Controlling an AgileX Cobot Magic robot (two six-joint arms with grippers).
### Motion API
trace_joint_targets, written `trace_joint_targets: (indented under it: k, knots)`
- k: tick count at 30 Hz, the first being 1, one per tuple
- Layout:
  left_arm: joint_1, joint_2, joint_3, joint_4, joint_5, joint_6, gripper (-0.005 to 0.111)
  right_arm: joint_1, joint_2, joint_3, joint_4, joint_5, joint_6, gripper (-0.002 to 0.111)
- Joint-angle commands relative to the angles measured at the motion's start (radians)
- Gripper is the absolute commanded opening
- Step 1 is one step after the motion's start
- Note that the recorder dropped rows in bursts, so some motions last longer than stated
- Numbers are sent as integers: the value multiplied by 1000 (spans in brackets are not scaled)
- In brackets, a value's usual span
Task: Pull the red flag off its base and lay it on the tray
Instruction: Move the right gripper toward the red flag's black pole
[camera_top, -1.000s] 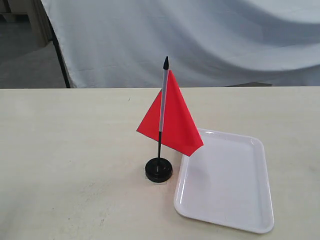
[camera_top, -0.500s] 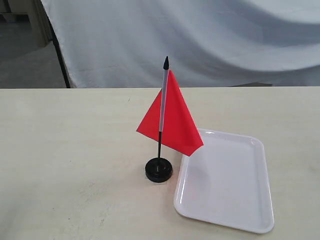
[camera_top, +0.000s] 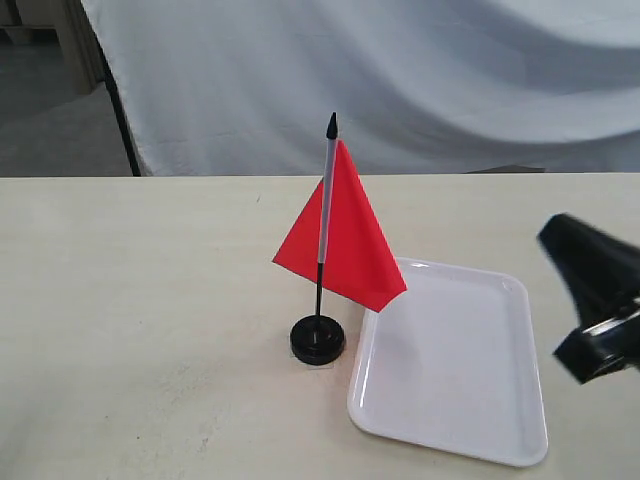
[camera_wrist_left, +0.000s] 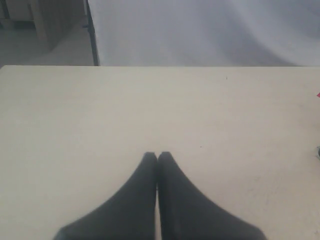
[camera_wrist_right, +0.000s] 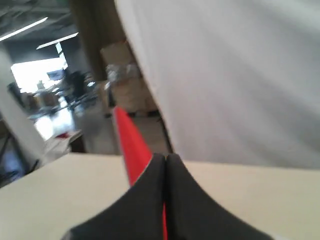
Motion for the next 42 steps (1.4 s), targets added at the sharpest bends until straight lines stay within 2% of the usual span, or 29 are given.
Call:
trace_joint_targets:
  k: [1, 6, 10, 15, 19, 23, 27, 30, 31, 32, 33, 34, 35, 36, 42]
  knots:
    - [-4, -1, 2, 0, 0, 1, 0, 8, 263, -47, -250, -121, 35, 0]
    - [-4, -1, 2, 0, 0, 1, 0, 141, 489, -128, -286, -121, 12, 0]
    - [-4, -1, 2, 0, 0, 1, 0, 285, 560, -179, -245, -121, -72, 0]
    - [-4, -1, 2, 0, 0, 1, 0, 414, 560, -183, -56, -118, -168, 0]
    - [-4, -1, 2, 0, 0, 1, 0, 492, 560, -183, 152, 31, -296, 0]
    - [-4, -1, 2, 0, 0, 1, 0, 536, 560, -183, 334, 74, -395, 0]
    - [-4, -1, 2, 0, 0, 1, 0, 546, 560, -183, 354, 73, -398, 0]
    - [-4, -1, 2, 0, 0, 1, 0, 546, 560, -183, 446, 79, -395, 2]
    - [-4, -1, 2, 0, 0, 1, 0, 546, 560, -183, 459, 81, -395, 6]
    - [-4, -1, 2, 0, 0, 1, 0, 546, 560, -183, 465, 81, -395, 25]
    - [-4, -1, 2, 0, 0, 1, 0, 546, 560, -183, 465, 81, -395, 37]
    - [-4, -1, 2, 0, 0, 1, 0, 546, 560, -183, 461, 81, -395, 77]
    - [-4, -1, 2, 0, 0, 1, 0, 546, 560, -187, 454, 81, -395, 94]
    - [-4, -1, 2, 0, 0, 1, 0, 546, 560, -203, 445, 88, -395, 104]
    - [-4, -1, 2, 0, 0, 1, 0, 546, 637, -357, 422, 187, -405, 103]
